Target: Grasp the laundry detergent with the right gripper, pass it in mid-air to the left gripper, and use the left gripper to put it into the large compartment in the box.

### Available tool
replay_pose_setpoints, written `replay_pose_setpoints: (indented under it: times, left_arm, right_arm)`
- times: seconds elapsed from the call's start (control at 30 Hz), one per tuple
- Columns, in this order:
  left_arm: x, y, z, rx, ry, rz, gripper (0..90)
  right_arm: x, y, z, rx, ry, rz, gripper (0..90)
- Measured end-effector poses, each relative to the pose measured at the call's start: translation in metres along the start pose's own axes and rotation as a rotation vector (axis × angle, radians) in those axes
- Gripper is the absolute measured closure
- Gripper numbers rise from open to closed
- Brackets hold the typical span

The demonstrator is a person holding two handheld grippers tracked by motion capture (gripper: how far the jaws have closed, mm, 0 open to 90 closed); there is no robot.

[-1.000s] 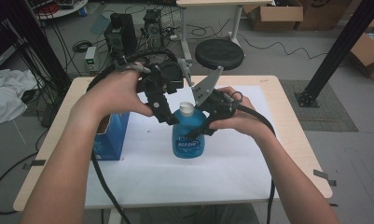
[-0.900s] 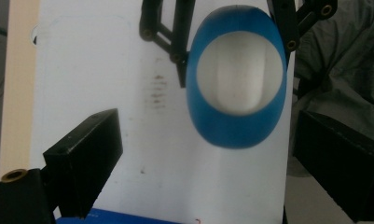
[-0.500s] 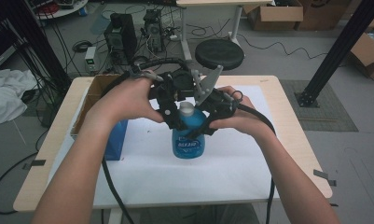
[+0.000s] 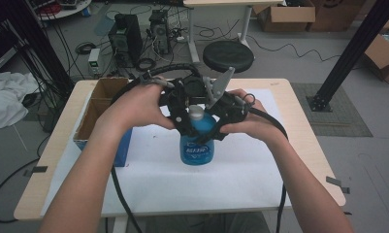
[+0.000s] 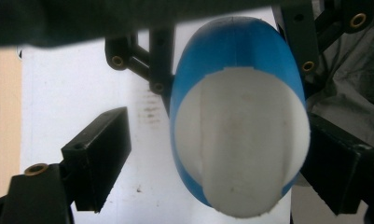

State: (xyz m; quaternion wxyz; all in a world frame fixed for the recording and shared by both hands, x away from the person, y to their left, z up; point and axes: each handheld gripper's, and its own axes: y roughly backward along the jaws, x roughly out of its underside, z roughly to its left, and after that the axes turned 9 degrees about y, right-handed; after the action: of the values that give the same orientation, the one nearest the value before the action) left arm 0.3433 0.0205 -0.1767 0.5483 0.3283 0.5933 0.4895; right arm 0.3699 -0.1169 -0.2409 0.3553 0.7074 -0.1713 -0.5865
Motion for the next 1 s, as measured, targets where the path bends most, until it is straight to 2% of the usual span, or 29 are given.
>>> replay_pose_setpoints:
  times: [0.1, 0.23, 0.77, 0.83, 0.87, 0.97, 1.0]
  left_arm:
    - [0.0007, -0.0001, 0.0003, 0.004, 0.001, -0.006, 18.0]
    - [0.001, -0.0007, 0.0005, 0.015, 0.001, -0.004, 21.3]
    - [0.0024, -0.0016, 0.001, 0.022, 0.016, -0.025, 24.3]
    - [0.0021, -0.0021, 0.0008, 0.024, 0.015, -0.025, 24.8]
    - [0.0021, -0.0028, -0.0001, 0.026, 0.026, -0.031, 24.8]
    - [0.0017, -0.0029, 0.0002, 0.025, 0.019, -0.024, 24.8]
    - [0.0016, -0.0032, 0.0003, 0.025, 0.018, -0.023, 24.8]
  right_arm:
    - [0.0009, -0.0002, -0.0016, 0.013, 0.019, 0.006, 43.3]
    - [0.0009, -0.0012, -0.0013, 0.006, 0.012, 0.007, 43.3]
    - [0.0008, -0.0026, -0.0019, 0.014, 0.016, 0.012, 43.3]
    - [0.0007, -0.0026, -0.0019, 0.012, 0.013, 0.012, 43.3]
    - [-0.0002, -0.0028, 0.0004, -0.005, -0.01, 0.001, 43.3]
    - [0.0001, -0.0028, -0.0008, 0.005, 0.005, 0.009, 43.3]
    - [-0.0002, -0.003, 0.0, -0.005, -0.009, 0.002, 43.3]
